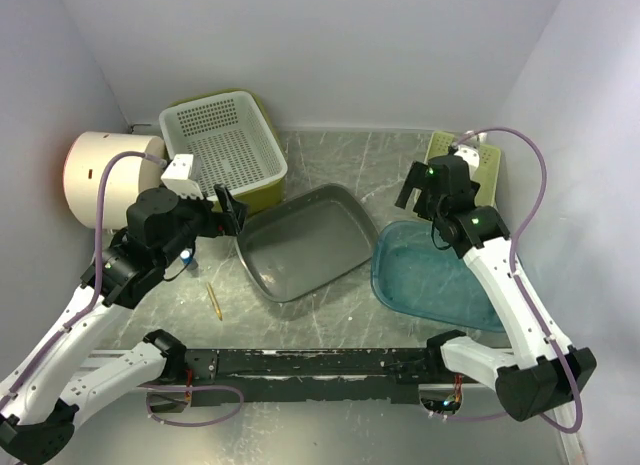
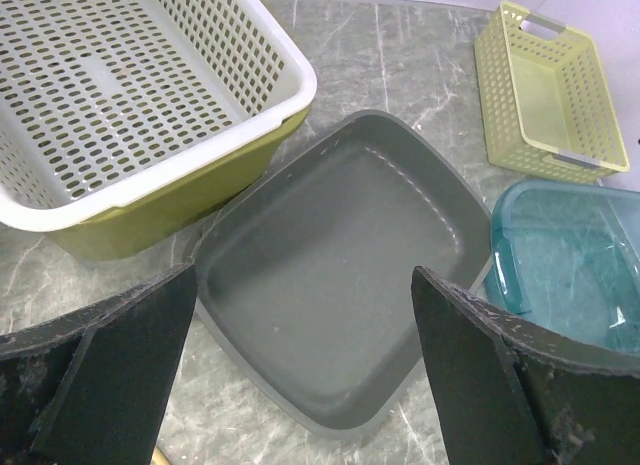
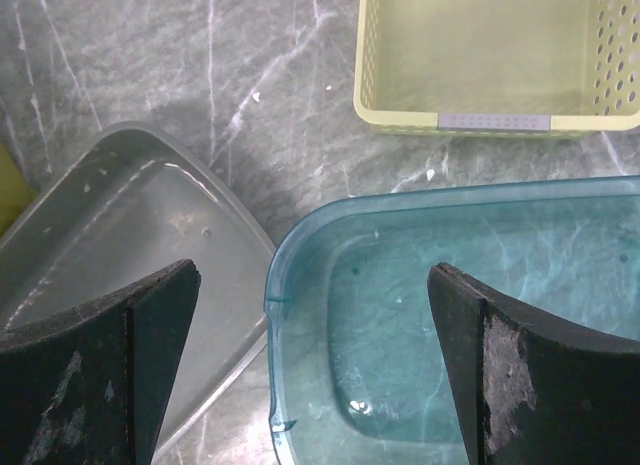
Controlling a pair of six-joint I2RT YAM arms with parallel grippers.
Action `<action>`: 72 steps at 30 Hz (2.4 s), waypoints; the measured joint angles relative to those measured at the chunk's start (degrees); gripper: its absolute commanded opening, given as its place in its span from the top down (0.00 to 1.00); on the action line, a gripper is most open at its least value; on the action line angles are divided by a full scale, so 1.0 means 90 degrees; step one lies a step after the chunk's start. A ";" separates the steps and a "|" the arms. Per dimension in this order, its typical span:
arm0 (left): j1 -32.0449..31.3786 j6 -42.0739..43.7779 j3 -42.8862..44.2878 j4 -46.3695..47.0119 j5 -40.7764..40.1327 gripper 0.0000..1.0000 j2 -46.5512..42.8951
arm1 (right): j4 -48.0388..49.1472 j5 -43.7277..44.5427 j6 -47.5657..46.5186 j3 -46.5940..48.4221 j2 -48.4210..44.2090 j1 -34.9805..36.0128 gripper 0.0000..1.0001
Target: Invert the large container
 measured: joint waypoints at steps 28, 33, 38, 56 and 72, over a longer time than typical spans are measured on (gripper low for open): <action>-0.1294 0.0102 -0.0335 -0.0228 0.1107 0.00 0.0678 | 0.0262 -0.0194 -0.0158 -0.1236 -0.0563 0.0000 0.00; -0.1882 -0.0134 -0.0806 0.0104 0.1059 0.00 0.1081 | 0.0066 -0.0699 -0.0010 -0.1379 0.0010 0.0000 0.00; -0.2310 -0.0359 -0.0787 0.0741 0.0775 0.01 0.2295 | 0.0204 -0.1338 0.0168 -0.1481 0.0095 0.0000 0.00; -0.2584 -0.2348 -0.2365 0.1321 -0.0352 0.01 0.3021 | 0.0512 -0.1809 0.0532 -0.1579 -0.0257 0.0000 0.00; -0.4065 -0.3087 0.0185 -0.0272 -0.1598 0.01 0.4316 | 0.0658 -0.1542 0.0525 -0.1396 0.0546 0.0022 0.00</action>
